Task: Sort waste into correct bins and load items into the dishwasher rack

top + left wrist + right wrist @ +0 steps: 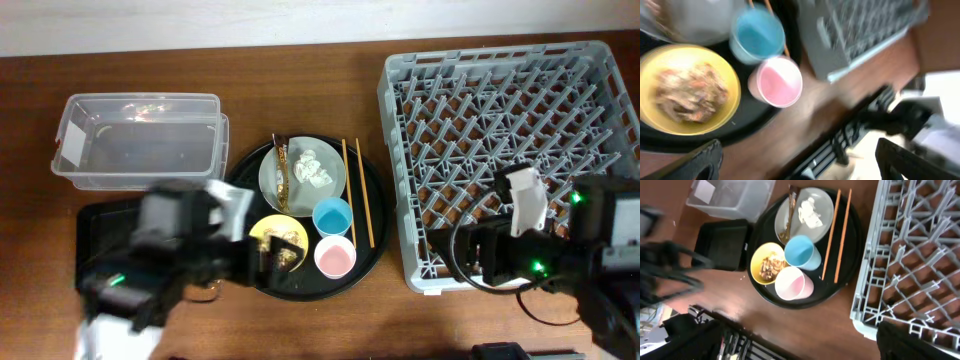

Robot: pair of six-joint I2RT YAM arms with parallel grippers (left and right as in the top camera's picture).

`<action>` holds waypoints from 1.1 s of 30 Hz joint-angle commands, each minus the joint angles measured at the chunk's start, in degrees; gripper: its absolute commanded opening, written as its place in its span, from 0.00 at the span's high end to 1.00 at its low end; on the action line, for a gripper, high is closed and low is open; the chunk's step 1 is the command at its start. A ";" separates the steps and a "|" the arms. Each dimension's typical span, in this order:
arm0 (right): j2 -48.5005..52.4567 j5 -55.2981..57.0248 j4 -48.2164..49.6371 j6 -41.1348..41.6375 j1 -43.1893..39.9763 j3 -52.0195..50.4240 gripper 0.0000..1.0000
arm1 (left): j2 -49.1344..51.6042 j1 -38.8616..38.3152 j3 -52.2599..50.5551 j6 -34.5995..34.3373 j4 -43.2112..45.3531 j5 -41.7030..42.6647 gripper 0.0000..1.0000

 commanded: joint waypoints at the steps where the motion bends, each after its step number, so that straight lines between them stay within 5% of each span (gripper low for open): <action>1: 2.19 -0.35 -1.70 0.61 -0.35 1.01 0.01 | 9.22 -14.95 -3.48 -8.79 4.96 -22.14 0.21; 4: 2.71 -0.55 -3.26 0.59 -0.35 1.01 0.01 | 20.41 -22.80 -3.58 -9.55 11.43 -32.09 0.32; 7: 2.67 -0.55 -4.59 0.59 -0.35 1.01 0.01 | 30.53 -24.22 -3.58 -9.57 17.84 -30.53 0.58; 10: 2.67 -0.55 -5.42 0.59 -0.35 1.01 0.00 | 33.42 -23.89 -3.52 -10.21 19.96 -26.86 0.97; 11: 2.67 -0.55 -5.42 0.59 -0.35 1.01 0.02 | 32.96 -23.89 -3.30 -10.21 19.28 -26.56 1.00; 15: 2.67 -0.50 -5.79 0.44 -0.35 1.01 0.01 | 25.83 -22.45 3.21 -7.32 10.03 -12.50 1.00; 18: 2.67 -3.61 -5.11 -3.65 -0.35 1.01 0.02 | 17.29 -12.72 8.35 -3.61 10.54 4.28 1.00; 22: 3.21 -31.34 0.09 -15.58 -0.28 1.01 0.07 | 13.55 2.71 8.96 -1.92 22.91 41.09 1.00; 27: 8.70 -39.17 16.63 -7.72 12.20 1.01 0.06 | 13.55 3.06 8.96 -1.90 24.92 46.29 1.00; 29: 11.17 -37.24 26.23 -0.33 17.51 1.01 0.14 | 13.55 3.06 8.96 -1.90 24.92 46.36 1.00; 33: 11.72 -28.50 24.85 -0.20 21.84 1.01 0.23 | 13.55 3.06 8.96 -1.90 24.92 46.38 1.00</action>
